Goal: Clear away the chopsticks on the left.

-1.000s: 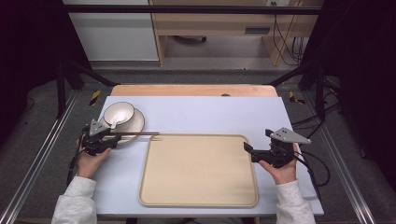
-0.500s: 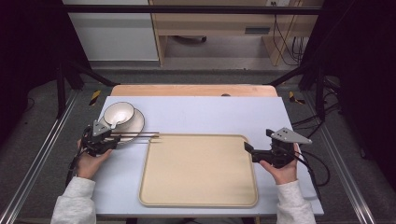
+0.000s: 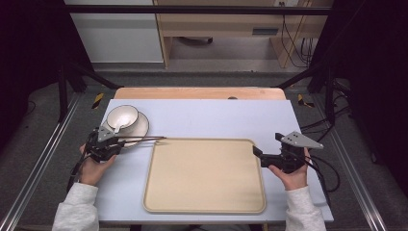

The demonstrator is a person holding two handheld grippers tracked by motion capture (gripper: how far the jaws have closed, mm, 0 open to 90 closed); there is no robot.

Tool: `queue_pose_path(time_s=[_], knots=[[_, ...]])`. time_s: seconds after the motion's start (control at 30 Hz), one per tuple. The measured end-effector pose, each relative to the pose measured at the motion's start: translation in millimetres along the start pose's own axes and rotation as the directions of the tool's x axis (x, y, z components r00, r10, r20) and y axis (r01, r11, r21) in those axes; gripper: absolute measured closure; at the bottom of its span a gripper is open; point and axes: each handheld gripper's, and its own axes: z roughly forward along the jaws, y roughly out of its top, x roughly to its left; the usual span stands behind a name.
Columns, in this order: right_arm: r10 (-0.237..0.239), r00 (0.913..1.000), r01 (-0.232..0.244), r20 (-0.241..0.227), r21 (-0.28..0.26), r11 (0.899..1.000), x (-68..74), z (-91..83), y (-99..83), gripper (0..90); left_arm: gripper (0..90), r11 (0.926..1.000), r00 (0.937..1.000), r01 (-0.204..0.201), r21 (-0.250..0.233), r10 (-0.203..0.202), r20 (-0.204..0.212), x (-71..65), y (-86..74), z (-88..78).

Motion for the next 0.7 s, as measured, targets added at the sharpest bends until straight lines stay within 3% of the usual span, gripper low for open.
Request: queue_pose_path(time_s=[0.23,0.33,0.47,0.7], knots=[[0.003,1.0000,-0.003,0.003,0.000,1.000,-0.1,-0.4,0.2,3.8,72.9,1.0000,0.9999,0.001,0.008,-0.001,0.011,0.1,1.4,-1.4],[0.001,1.0000,-0.001,0.002,0.002,1.000,-0.4,-0.1,0.1,3.8,64.1,0.9998,0.9995,0.017,0.014,-0.017,0.025,1.7,1.0,2.1],[0.000,1.0000,0.000,0.001,0.005,1.000,0.0,0.5,0.0,3.8,61.7,0.9994,0.9992,0.032,0.013,-0.032,0.025,2.2,1.1,4.5],[-0.001,1.0000,0.001,0.002,0.004,1.000,-0.3,0.2,0.1,3.8,72.1,0.9992,0.9990,0.036,0.019,-0.036,0.027,1.1,2.8,1.7]])
